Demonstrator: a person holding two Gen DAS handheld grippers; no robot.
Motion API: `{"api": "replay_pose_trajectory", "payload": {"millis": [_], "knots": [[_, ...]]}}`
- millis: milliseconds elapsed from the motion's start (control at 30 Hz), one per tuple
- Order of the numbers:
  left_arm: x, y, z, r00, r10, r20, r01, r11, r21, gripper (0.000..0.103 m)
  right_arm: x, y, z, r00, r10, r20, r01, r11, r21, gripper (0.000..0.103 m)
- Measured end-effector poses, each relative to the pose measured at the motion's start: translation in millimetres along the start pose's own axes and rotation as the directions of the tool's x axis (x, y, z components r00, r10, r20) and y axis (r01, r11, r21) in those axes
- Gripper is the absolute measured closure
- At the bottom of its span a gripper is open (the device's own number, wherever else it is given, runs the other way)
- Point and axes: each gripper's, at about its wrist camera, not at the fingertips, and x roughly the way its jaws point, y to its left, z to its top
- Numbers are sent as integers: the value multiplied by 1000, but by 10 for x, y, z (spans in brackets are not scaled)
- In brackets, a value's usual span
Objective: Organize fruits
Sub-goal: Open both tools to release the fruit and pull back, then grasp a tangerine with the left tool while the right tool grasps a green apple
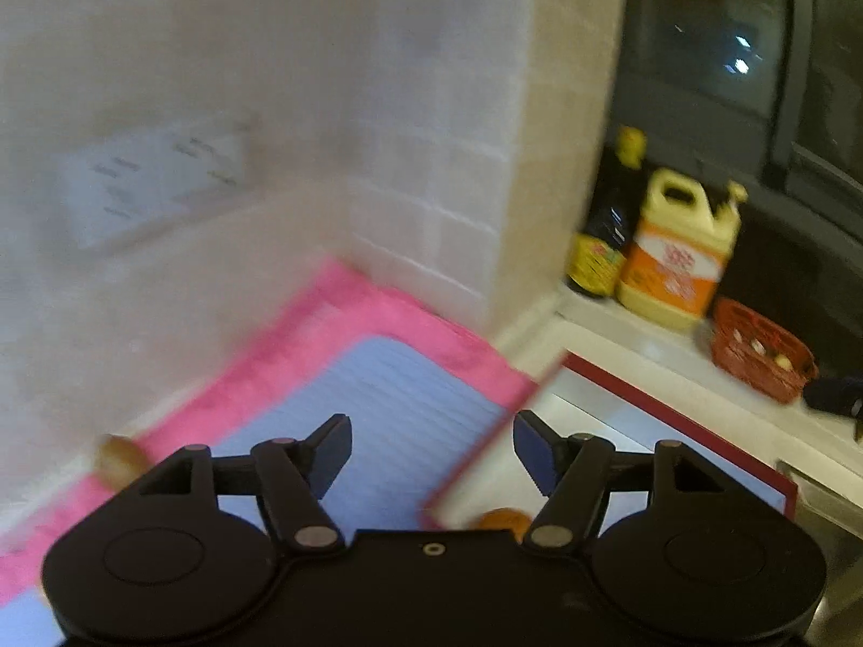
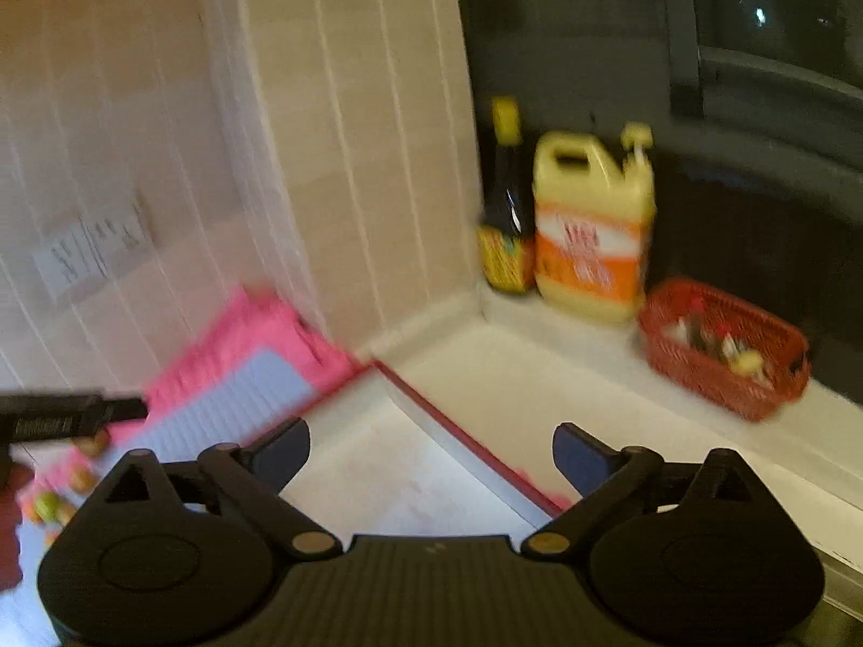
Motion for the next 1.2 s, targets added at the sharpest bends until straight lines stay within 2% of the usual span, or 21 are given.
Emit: {"api": "replay_pose_trajectory", "payload": {"millis": [100,233,367,467,567,667,733,800,933,1000,1100,1200], "knots": [[-457,276,31,995,82,51,-82,997,-4,23,-124,235,78,996,69,51,-69,998,4,0],[-1009,662,-2,979,182,86,-180,983,-30,23,-200,626,63,982,162,96,-158,986,-57,0],[-1434,1071,-158,948,306,89,-298,949,-100,23,-324,1150,-41,952,250,177,-217,958,-185,0],[-1653,1330,-338,919,387,74,-374,916,-148,22,-321,1587,-188,940,301,159,-236,913,-334,0],[-1749,1562,-549,902,430,38,-414,886,-209,22,-212,1960,-383,958,261,115,-180,867,-464,0],[-1755,1759,-762,902,432,-3,-417,869,-267,22,-38,2257,-674,983,145,111,-55,815,-577,0],[-1677,1822,-882,904,426,-31,-417,863,-286,22,129,2380,-879,993,113,45,-62,788,-613,0],[-1558,1855,-991,908,415,-63,-414,862,-292,22,285,2468,-1054,988,140,-71,-154,771,-618,2],[-1264,1974,-1194,914,383,-134,-406,865,-295,22,481,2608,-1379,959,169,-226,-275,736,-618,2],[-1091,2068,-1250,911,380,-160,-411,863,-294,22,548,2647,-1506,932,196,-305,-347,722,-598,2],[-802,2219,-1342,910,359,-206,-407,864,-295,22,564,2693,-1669,899,224,-377,-411,729,-547,3],[-491,2353,-1439,898,363,-248,-424,864,-271,24,608,2723,-1785,885,221,-411,-427,736,-525,6]]}}
